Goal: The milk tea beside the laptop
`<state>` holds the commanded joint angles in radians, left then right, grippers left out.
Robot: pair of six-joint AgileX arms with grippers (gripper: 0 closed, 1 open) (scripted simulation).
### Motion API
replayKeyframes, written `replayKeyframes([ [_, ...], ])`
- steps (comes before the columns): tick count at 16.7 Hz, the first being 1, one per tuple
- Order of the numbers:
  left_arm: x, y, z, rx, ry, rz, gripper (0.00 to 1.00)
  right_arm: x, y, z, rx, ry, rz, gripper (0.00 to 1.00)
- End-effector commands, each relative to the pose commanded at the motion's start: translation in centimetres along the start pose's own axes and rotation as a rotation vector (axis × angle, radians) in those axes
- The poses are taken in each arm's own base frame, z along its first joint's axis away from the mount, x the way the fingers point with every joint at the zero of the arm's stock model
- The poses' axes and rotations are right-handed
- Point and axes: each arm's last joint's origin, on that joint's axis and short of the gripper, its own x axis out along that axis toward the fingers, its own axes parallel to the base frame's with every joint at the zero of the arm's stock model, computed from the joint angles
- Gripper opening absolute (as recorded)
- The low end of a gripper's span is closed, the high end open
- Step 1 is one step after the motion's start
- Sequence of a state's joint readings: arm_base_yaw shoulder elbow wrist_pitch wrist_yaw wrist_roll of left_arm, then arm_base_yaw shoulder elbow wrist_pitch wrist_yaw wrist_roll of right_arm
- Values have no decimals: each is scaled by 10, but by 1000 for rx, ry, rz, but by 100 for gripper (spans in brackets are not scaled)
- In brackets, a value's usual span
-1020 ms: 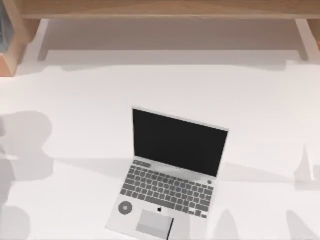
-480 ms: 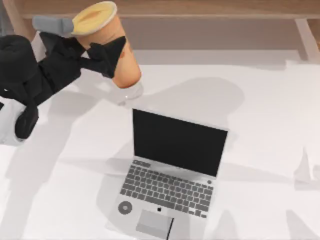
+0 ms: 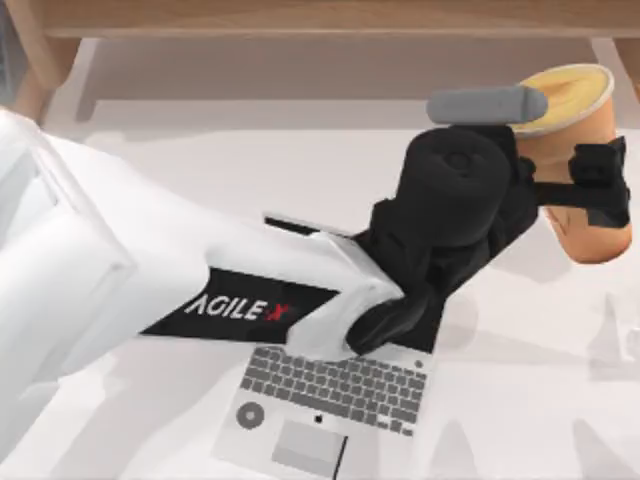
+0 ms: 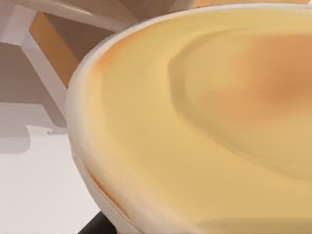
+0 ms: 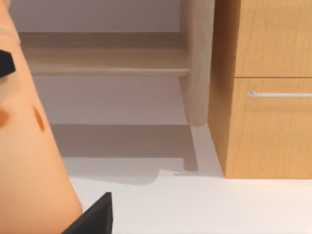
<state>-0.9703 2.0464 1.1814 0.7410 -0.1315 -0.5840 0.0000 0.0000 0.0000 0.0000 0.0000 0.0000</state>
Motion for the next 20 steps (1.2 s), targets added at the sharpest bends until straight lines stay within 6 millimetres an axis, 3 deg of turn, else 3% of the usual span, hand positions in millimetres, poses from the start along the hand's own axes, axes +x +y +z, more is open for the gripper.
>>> replayKeyframes([
  [3,-7,-67,-49,12,20,187,0,0,0,0,0,0,0,100],
  [5,-19,-88,-76,66,15,350,0,0,0,0,0,0,0,100],
  [11,-49,-108,-122,310,-102,720,0,0,0,0,0,0,0,100],
  [15,-63,-121,-135,403,-154,771,0,0,0,0,0,0,0,100],
  [20,-64,-122,-136,410,-157,773,0,0,0,0,0,0,0,100],
])
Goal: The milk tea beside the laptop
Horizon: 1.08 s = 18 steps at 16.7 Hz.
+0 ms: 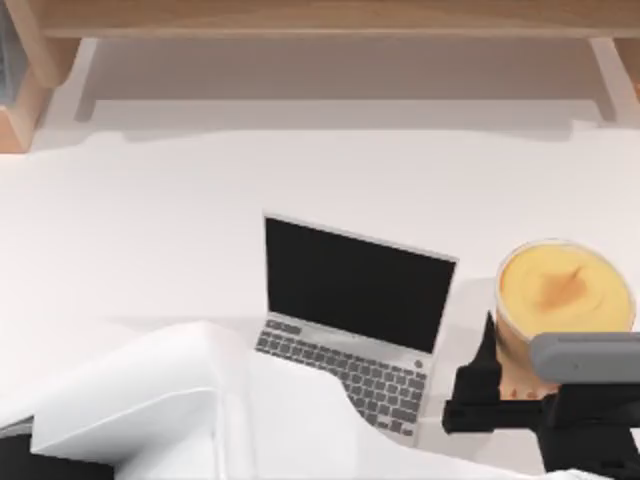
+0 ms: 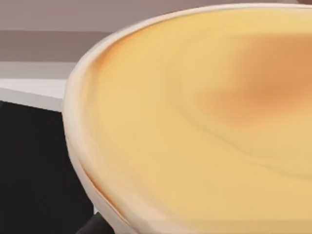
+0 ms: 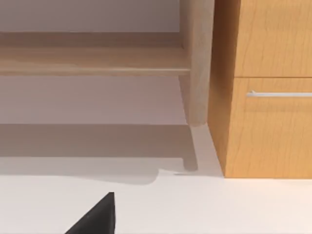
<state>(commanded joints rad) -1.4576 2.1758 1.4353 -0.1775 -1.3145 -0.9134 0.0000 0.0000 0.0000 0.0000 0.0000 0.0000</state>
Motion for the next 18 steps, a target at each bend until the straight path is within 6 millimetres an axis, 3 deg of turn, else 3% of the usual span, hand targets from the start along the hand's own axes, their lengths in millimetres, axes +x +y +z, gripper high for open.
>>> replayKeyframes([
  [4,-4,-1,3,-14,5,-17,0,0,0,0,0,0,0,100],
  [12,-39,-13,3,-54,21,-144,0,0,0,0,0,0,0,100],
  [18,-13,-8,-10,-37,-12,-49,0,0,0,0,0,0,0,100],
])
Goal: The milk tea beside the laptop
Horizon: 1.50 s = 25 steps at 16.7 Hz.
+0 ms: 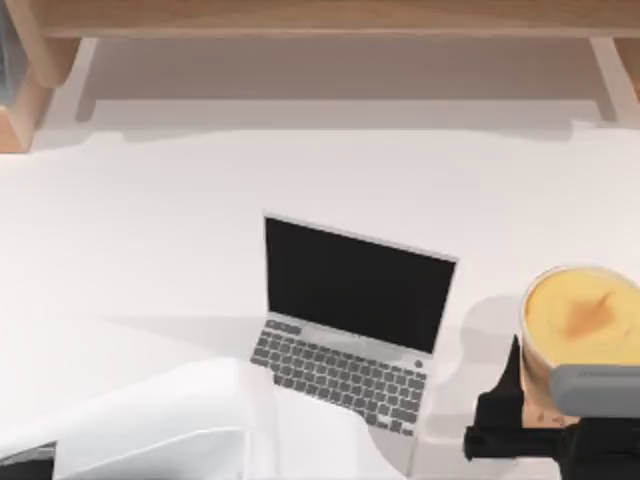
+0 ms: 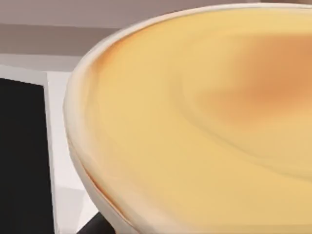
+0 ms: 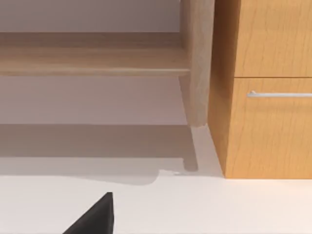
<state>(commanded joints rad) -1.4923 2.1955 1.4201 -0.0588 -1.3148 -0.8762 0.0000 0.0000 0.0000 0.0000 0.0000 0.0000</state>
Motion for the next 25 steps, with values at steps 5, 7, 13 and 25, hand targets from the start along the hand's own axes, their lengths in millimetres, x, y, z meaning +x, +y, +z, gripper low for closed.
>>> replayKeyframes([
  [5,18,10,-20,37,12,49,0,0,0,0,0,0,0,100],
  [7,18,10,-20,37,12,49,0,0,0,0,0,0,0,100],
  [13,18,10,-20,37,12,49,30,0,0,0,0,0,0,100],
  [25,18,10,-20,37,12,49,100,0,0,0,0,0,0,100],
])
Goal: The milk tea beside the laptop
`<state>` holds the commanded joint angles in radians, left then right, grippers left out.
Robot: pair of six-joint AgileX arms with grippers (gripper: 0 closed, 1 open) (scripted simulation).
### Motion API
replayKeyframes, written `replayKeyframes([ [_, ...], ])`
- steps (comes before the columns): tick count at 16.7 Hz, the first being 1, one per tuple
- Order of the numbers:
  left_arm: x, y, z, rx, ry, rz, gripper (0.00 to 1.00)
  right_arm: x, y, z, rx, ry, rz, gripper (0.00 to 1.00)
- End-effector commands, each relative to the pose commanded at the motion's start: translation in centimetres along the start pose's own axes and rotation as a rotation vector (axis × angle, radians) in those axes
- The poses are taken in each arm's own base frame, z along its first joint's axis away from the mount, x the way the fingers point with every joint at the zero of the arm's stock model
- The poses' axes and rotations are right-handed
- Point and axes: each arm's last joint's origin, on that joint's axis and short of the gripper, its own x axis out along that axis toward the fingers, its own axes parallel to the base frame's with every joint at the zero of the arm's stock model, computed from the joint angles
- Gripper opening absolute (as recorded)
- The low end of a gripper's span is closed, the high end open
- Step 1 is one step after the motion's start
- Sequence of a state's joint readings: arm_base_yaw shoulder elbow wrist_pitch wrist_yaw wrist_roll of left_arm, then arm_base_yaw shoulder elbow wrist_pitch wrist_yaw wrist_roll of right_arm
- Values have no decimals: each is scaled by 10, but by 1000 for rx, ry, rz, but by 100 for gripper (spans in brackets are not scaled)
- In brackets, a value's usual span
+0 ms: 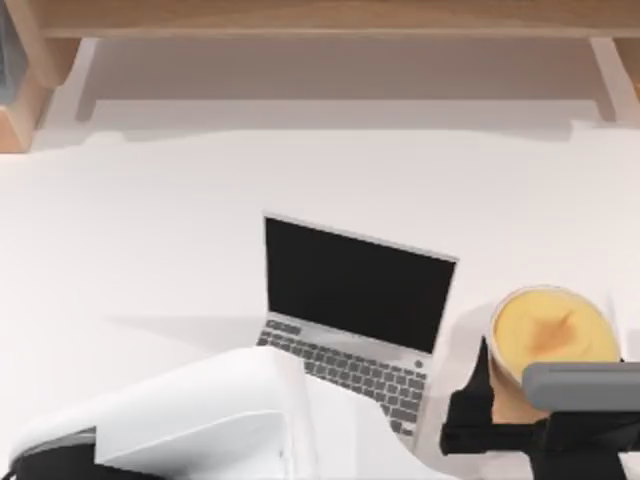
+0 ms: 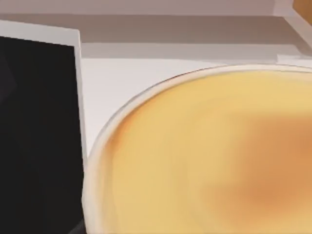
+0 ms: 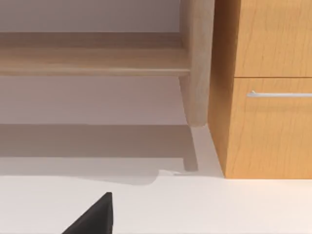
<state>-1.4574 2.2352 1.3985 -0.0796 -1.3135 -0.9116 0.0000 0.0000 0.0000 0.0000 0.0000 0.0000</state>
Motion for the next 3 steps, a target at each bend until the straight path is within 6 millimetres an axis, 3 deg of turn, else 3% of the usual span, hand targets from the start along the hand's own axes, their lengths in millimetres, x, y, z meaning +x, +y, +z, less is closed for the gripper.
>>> replayKeyframes([
  [3,0,0,0,0,0,0,100,0,0,0,0,0,0,100],
])
